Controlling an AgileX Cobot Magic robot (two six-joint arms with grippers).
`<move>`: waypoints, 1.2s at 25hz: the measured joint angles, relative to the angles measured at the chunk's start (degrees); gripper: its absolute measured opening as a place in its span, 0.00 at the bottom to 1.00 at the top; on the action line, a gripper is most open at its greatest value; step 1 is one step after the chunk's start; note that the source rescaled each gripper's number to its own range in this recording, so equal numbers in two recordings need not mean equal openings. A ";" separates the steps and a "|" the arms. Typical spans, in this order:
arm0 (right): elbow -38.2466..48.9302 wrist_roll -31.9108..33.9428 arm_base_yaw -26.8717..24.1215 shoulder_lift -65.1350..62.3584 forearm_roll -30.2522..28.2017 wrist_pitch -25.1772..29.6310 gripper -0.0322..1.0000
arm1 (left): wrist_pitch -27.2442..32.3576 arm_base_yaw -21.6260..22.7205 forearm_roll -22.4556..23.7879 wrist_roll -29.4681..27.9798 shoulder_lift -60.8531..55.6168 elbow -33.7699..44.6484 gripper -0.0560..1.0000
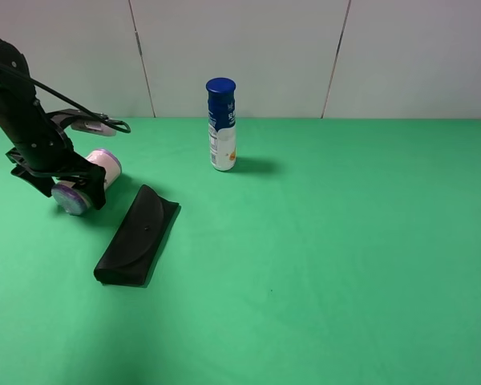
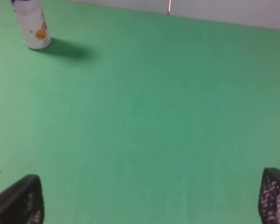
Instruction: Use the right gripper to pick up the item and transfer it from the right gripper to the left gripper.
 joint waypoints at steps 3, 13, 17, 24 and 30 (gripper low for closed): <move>0.00 0.00 0.00 0.00 0.00 0.00 1.00 | -0.18 0.00 0.00 0.00 0.00 0.00 1.00; 0.00 0.00 0.00 0.00 0.00 0.00 1.00 | 8.43 0.00 -0.06 -2.46 -2.92 -7.68 1.00; 0.00 0.00 0.00 0.00 0.00 0.00 1.00 | 13.43 0.00 -0.01 -3.68 -7.38 -10.61 1.00; 0.00 0.00 0.00 0.00 0.00 0.00 1.00 | 19.89 0.00 0.39 -5.48 -19.05 -11.01 1.00; 0.00 0.00 0.00 0.00 0.00 0.00 1.00 | 25.30 0.00 2.24 -6.91 -31.70 -11.01 1.00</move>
